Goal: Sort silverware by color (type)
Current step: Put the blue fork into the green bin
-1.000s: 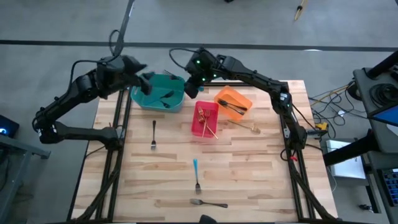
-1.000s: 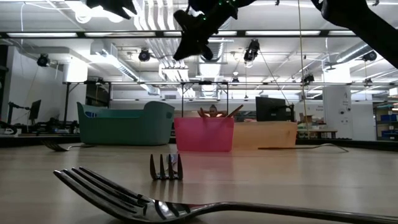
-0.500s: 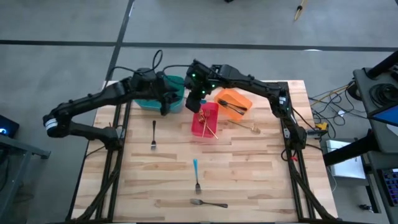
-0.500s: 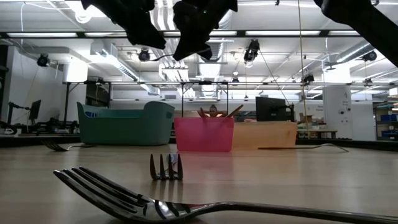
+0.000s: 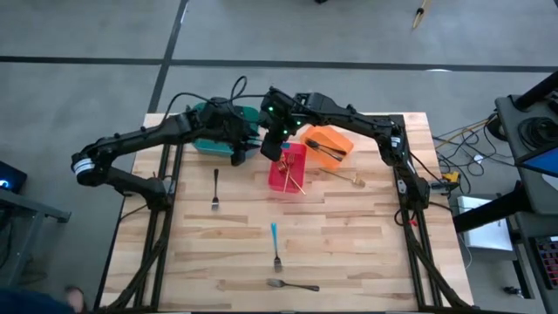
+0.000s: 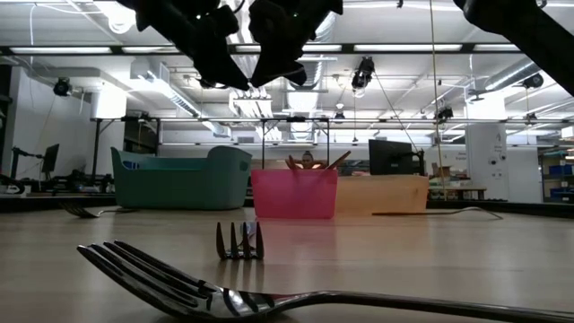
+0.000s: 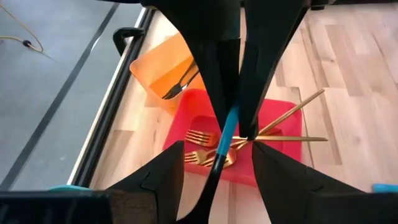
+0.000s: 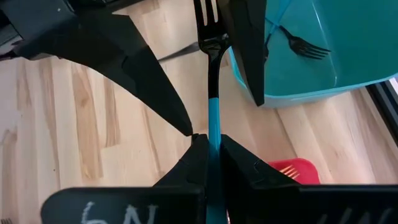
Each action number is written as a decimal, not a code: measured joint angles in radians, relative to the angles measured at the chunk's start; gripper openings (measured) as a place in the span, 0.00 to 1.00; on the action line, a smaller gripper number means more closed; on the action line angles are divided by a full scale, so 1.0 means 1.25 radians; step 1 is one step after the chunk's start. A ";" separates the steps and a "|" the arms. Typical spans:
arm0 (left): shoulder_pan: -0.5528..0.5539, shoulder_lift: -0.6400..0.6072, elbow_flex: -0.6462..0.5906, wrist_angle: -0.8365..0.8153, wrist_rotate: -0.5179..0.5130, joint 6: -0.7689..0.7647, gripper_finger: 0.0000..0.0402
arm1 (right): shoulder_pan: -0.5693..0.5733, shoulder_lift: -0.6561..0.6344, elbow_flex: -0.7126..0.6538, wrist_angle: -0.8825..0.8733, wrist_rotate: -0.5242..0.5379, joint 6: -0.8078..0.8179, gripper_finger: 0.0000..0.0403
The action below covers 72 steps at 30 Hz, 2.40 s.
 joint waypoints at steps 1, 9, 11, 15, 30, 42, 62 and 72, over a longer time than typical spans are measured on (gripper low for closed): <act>0.000 0.001 0.000 0.000 0.000 0.002 0.41 | 0.000 0.000 0.000 0.000 0.000 0.000 0.03; 0.000 -0.006 0.000 0.000 -0.024 -0.001 0.23 | 0.000 0.000 0.000 -0.002 0.000 0.001 0.03; 0.000 -0.006 0.000 -0.002 -0.033 -0.004 0.14 | 0.000 0.000 0.000 0.000 0.002 0.000 0.03; 0.000 -0.007 0.000 -0.009 -0.022 -0.018 0.03 | 0.001 0.001 0.000 0.013 0.001 0.002 0.05; 0.173 -0.008 -0.021 -0.191 -0.080 0.125 0.00 | -0.027 -0.064 0.001 -0.019 0.023 0.081 0.35; 0.374 0.075 -0.028 -0.241 -0.069 0.228 0.00 | -0.034 -0.131 0.001 -0.029 0.147 0.078 0.37; 0.372 0.250 0.038 -0.272 -0.069 0.310 0.00 | -0.036 -0.132 0.001 -0.028 0.204 0.077 0.36; 0.372 0.293 0.038 -0.277 -0.069 0.329 0.00 | -0.046 -0.131 0.001 -0.027 0.206 0.077 0.35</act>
